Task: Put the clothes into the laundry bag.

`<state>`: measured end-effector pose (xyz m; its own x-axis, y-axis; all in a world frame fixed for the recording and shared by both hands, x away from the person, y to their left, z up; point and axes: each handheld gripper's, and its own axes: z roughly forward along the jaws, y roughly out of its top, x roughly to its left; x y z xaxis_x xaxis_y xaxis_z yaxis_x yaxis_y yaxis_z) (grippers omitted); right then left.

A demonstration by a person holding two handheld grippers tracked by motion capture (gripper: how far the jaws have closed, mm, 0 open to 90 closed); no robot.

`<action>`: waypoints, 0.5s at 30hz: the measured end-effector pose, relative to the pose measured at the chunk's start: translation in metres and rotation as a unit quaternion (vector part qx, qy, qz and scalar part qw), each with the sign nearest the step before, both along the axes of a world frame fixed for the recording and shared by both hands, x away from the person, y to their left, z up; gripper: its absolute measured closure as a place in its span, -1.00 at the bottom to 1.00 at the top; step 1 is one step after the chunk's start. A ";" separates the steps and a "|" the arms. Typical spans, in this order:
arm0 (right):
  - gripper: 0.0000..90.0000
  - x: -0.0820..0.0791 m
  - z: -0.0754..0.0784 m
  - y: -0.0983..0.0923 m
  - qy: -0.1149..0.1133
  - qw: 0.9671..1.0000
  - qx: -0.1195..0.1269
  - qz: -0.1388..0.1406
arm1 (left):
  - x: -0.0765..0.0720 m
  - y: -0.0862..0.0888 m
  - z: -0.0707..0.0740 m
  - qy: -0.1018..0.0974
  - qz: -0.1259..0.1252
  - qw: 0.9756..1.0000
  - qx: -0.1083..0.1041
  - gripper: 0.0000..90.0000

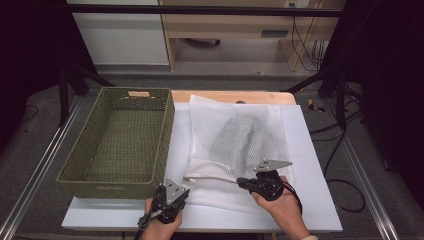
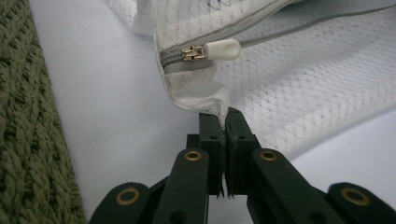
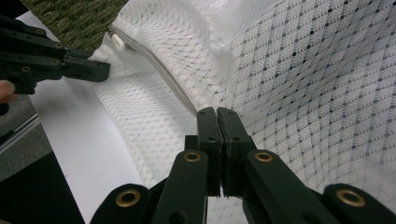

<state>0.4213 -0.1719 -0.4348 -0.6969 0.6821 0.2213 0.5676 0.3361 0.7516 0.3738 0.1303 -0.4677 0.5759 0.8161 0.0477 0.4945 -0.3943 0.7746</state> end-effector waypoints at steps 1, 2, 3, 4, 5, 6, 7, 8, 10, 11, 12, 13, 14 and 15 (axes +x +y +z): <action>0.98 0.000 -0.001 0.000 0.001 1.000 0.001 -0.001 | -0.002 0.000 0.001 0.000 -0.002 1.000 -0.002 0.95; 0.98 -0.001 -0.002 0.000 0.000 1.000 -0.001 -0.001 | -0.004 0.000 0.001 0.002 -0.006 1.000 0.001 0.95; 0.98 -0.001 -0.003 -0.001 0.000 1.000 0.000 -0.001 | -0.006 0.000 0.002 0.002 -0.009 1.000 0.000 0.95; 0.98 -0.002 -0.005 -0.001 0.001 1.000 0.002 -0.001 | -0.007 0.001 0.002 0.003 -0.011 1.000 -0.002 0.95; 0.98 -0.003 -0.006 -0.002 0.004 1.000 0.002 -0.002 | -0.009 0.001 0.003 0.006 -0.014 1.000 -0.004 0.95; 0.98 -0.004 -0.007 -0.002 0.003 1.000 0.001 -0.002 | -0.011 0.002 0.003 0.007 -0.016 1.000 -0.006 0.95; 0.98 -0.005 -0.009 -0.003 0.005 1.000 0.003 -0.003 | -0.013 0.002 0.003 0.008 -0.018 1.000 -0.005 0.95; 0.98 -0.007 -0.010 -0.004 0.006 1.000 0.004 -0.004 | -0.014 0.003 0.003 0.010 -0.021 1.000 -0.004 0.95; 0.98 -0.009 -0.013 -0.005 0.002 1.000 0.005 -0.002 | -0.017 0.003 0.003 0.012 -0.025 1.000 -0.001 0.95; 0.98 -0.011 -0.014 -0.006 0.003 1.000 0.005 -0.001 | -0.019 0.003 0.002 0.014 -0.027 1.000 -0.003 0.95; 0.98 -0.013 -0.015 -0.006 0.001 1.000 0.006 -0.002 | -0.020 0.003 0.002 0.016 -0.028 0.999 -0.001 0.95; 0.98 -0.014 -0.016 -0.007 0.003 1.000 0.008 -0.003 | -0.021 0.003 0.001 0.017 -0.030 0.999 -0.001 0.95; 0.98 -0.016 -0.016 -0.007 0.004 1.000 0.008 -0.004 | -0.021 0.003 0.000 0.021 -0.032 0.999 0.001 0.96; 0.98 -0.017 -0.017 -0.008 0.002 1.000 0.007 -0.003 | -0.022 0.003 0.000 0.022 -0.033 0.999 0.000 0.96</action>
